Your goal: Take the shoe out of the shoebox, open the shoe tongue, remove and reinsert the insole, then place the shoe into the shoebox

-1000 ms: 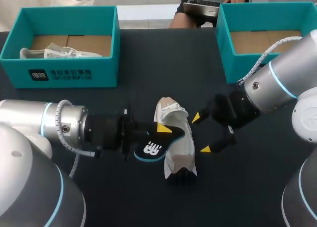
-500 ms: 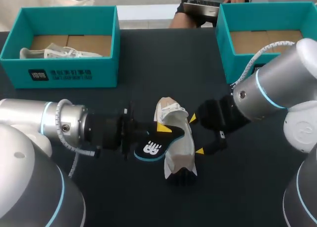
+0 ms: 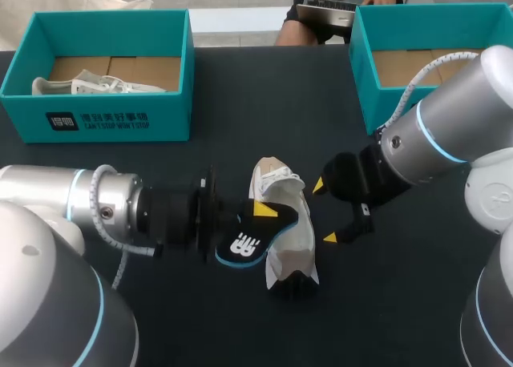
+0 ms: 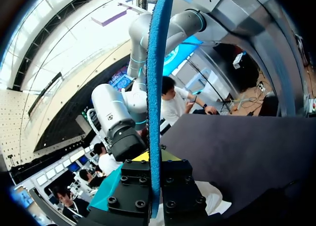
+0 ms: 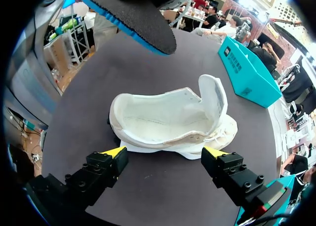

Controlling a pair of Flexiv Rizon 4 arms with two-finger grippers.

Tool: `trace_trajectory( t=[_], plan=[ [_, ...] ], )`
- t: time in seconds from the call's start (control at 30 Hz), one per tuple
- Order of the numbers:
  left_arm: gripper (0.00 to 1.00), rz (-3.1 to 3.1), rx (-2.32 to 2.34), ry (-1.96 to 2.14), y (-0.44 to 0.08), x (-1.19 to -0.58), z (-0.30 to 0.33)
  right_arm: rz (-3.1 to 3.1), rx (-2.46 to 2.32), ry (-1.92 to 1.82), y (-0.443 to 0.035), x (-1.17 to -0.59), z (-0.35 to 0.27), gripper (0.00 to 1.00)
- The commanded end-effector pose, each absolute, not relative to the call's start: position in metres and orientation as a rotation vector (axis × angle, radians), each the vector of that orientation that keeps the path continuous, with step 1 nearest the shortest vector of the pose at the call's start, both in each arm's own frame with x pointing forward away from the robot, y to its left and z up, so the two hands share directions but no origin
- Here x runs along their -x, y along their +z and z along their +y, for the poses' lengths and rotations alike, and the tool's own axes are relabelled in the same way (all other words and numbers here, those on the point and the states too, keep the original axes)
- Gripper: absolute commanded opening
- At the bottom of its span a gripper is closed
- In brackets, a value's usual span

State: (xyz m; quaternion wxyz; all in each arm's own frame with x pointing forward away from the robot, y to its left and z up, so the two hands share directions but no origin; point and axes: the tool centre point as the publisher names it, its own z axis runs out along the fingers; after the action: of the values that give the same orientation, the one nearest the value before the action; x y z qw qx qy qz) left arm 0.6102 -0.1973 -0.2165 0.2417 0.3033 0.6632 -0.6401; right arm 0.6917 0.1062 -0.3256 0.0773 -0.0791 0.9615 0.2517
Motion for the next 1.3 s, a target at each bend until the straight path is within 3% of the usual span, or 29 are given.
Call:
trace_trajectory(
  t=[0.03,1.3],
  plan=[
    [0.00,1.803,-0.809,-1.738,-0.236,-0.602,-0.209,2.879,0.236,0.754,-0.326,-0.691,0.106,1.00],
    [0.00,1.854,-0.631,-1.785,-0.302,-0.641,-0.246,2.879,0.236,0.754,-0.326,-0.691,0.106,1.00]
  ],
)
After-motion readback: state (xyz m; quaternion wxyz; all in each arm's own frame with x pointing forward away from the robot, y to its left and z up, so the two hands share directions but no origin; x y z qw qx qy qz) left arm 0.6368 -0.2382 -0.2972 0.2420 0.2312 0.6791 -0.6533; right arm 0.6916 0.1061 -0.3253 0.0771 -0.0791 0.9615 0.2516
